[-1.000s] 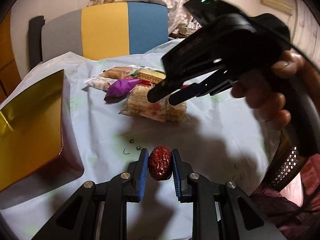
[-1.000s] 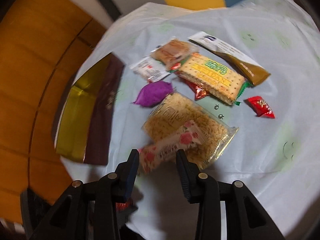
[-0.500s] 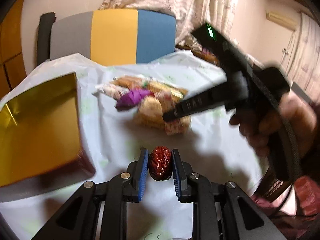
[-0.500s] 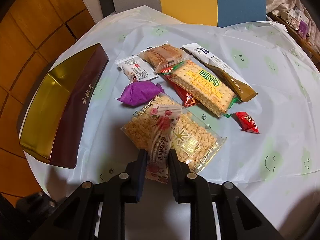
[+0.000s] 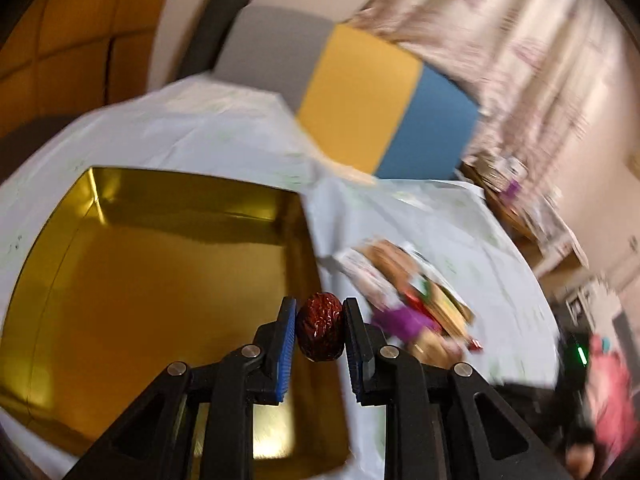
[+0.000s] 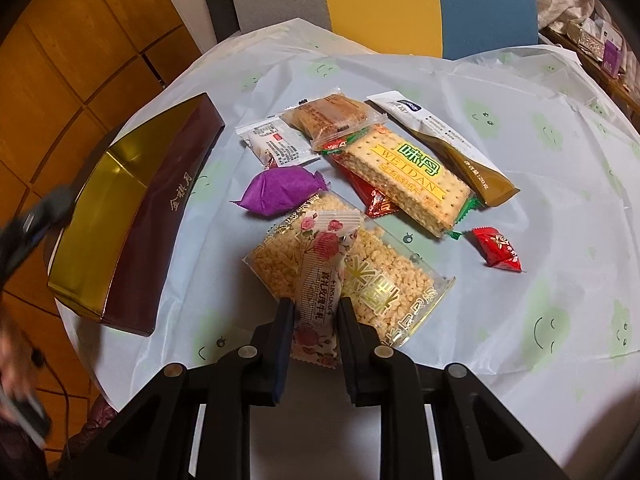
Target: Organize snacks
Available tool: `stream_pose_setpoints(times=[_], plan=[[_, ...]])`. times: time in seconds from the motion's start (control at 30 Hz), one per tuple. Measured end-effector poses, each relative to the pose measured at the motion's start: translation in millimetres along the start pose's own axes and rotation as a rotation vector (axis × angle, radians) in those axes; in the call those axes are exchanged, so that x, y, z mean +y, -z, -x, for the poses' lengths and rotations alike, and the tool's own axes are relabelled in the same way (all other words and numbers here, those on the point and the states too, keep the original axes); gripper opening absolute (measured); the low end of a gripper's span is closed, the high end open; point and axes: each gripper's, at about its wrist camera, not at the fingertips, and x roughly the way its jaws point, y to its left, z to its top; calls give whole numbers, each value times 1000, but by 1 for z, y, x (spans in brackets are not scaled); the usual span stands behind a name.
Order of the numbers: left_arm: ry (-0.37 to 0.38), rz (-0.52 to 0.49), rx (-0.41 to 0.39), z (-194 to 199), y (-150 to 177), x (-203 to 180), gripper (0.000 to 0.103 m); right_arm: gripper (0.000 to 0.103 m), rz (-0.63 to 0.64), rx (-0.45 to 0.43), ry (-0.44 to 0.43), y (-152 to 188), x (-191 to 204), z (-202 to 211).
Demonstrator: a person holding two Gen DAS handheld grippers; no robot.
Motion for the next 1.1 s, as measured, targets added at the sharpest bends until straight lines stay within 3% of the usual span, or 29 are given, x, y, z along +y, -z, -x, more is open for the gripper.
stream_pose_setpoints(times=[0.07,0.33,0.37,0.4,0.47,0.53,0.63,0.8,0.93,1.1], plan=[[-59,31,29,-19,-13,9,23,22,1,0,-2,0,0,0],[-120,-9,25,-58,-37,8,24,22,11,-5,-2,1,0,0],[-120,-14,30,-62,-40,7,29,22,11,-5,-3,1,0,0],[-125,-14,37,-66,-40,5,44,22,11,-5,-3,1,0,0],[-123,14,18,-63,-38,8,64,22,11,-7,-3,1,0,0],[-129,22,0,-57,-32,9,67,22,12,-9,-3,2,0,1],[-125,12,-1,-44,-18,8,67,22,13,-16,-2,2,0,1],[-103,-96,-55,-8,20,-14,67,22,10,-27,-4,4,0,0],[-19,-221,-65,14,60,-41,67,22,9,-34,-11,5,-1,1],[84,-363,2,18,112,-75,62,22,18,-37,-21,6,-2,2]])
